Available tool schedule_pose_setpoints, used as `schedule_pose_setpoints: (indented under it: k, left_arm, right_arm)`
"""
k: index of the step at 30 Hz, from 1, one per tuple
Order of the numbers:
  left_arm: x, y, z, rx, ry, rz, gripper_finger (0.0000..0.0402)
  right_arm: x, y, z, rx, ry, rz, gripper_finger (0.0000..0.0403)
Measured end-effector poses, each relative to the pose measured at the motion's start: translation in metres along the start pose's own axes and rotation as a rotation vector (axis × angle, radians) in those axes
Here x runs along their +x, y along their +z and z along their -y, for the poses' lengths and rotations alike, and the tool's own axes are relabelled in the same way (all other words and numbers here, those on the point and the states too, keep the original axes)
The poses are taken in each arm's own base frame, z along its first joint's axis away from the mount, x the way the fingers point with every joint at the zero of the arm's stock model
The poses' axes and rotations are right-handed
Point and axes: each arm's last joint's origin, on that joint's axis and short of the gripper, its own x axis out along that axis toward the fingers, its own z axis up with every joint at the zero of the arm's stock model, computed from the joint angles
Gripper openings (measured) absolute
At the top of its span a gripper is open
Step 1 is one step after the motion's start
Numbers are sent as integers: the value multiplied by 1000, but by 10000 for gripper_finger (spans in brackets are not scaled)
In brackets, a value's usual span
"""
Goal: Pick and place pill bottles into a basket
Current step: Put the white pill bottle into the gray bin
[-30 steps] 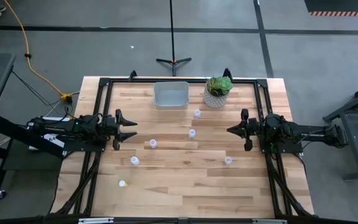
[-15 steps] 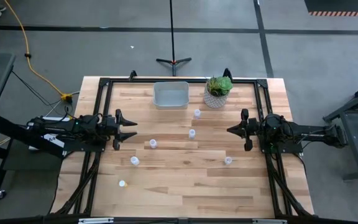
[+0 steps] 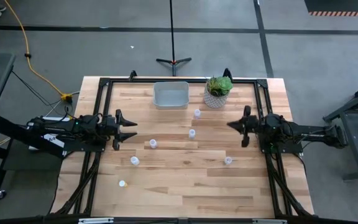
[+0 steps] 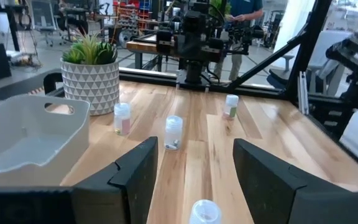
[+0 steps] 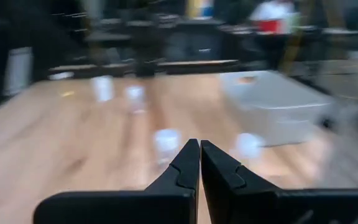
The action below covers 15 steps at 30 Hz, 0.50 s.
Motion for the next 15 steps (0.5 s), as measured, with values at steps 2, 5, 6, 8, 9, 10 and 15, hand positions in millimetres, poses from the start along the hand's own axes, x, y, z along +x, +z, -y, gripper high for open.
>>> schedule_pose_setpoints:
  k: [2,5,6,8,9,10,15]
  left_arm:
    - [0,0,0,-28,0,0,244]
    - [0,0,0,-51,0,0,244]
    - [0,0,0,-63,0,0,244]
    - [0,0,0,-102,0,0,244]
    - [0,0,0,-121,2,0,244]
    - [0,0,0,-138,10,2,244]
    - [0,0,-1,-206,42,11,244]
  right_arm:
    - [0,1,2,1,-67,12,7]
    - [0,2,4,-28,-131,20,7]
    - [0,2,4,-37,-135,19,7]
    - [0,2,4,-43,-133,18,7]
    - [0,2,4,-43,-128,18,7]
    - [0,2,3,-41,-120,19,7]
    - [-1,12,1,168,-28,128,7]
